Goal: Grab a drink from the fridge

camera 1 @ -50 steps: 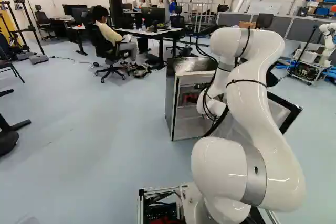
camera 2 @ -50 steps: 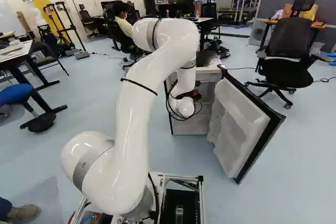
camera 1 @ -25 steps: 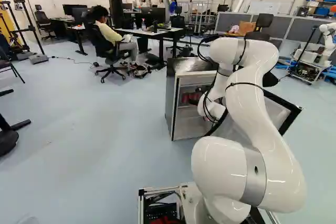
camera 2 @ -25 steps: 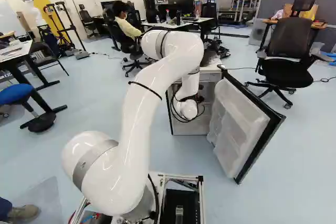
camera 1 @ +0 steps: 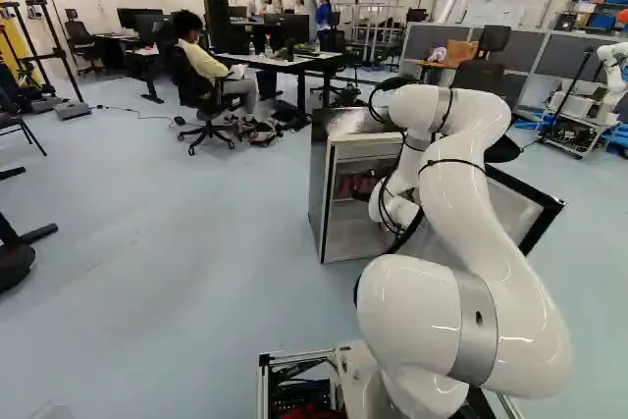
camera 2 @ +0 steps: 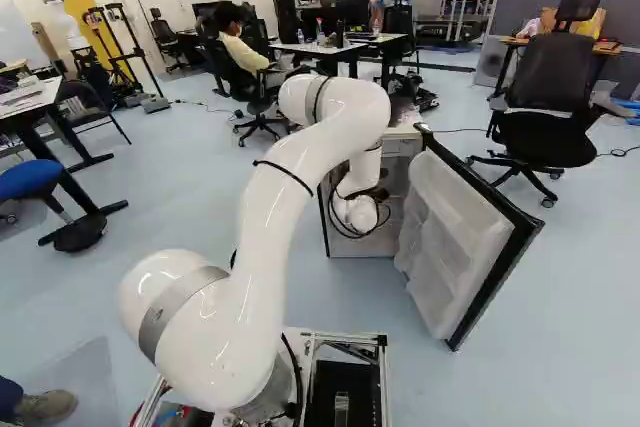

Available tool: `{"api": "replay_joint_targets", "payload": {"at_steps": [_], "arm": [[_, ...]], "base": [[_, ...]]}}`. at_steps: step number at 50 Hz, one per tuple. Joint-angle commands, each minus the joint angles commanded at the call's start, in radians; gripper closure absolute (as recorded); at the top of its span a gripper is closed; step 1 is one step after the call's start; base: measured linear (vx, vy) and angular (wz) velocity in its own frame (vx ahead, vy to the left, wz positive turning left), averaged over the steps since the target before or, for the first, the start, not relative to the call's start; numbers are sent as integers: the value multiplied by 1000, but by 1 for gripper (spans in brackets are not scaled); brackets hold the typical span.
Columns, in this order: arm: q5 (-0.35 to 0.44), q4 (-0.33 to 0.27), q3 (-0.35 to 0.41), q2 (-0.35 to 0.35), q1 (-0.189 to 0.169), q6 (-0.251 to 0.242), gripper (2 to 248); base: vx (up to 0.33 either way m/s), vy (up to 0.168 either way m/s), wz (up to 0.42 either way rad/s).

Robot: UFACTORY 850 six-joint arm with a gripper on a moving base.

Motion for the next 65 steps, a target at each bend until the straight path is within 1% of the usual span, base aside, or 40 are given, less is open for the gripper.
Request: {"api": "replay_joint_targets", "payload": {"at_steps": [6,23,24,28,29,34,35,39,40,44,45,50,51,55,56,60,61,65], "arm": [[0,0,-14,-20,0,0,3],[0,0,-14,-20,0,0,6],[0,0,-14,-20,0,0,19],[0,0,-14,-20,0,0,19],[0,0,-14,-20,0,0,32],[0,0,-14,-20,0,0,32],[0,0,-14,-20,0,0,44],[0,0,-14,-20,0,0,44],[0,0,-14,-20,0,0,56],[0,0,-14,-20,0,0,56],[0,0,-14,-20,0,0,69],[0,0,-14,-20,0,0,69],[0,0,-14,-20,0,0,81],[0,0,-14,-20,0,0,81],[0,0,-14,-20,0,0,93],[0,0,-14,-20,0,0,93],[0,0,-14,-20,0,0,105],[0,0,-14,-20,0,0,105]], "base": [[0,0,0],[0,0,0],[0,0,0],[0,0,0],[0,0,0],[0,0,0],[0,0,0],[0,0,0],[0,0,0],[0,0,0],[0,0,0],[0,0,0],[0,0,0],[0,0,0],[0,0,0],[0,0,0],[0,0,0],[0,0,0]]}}
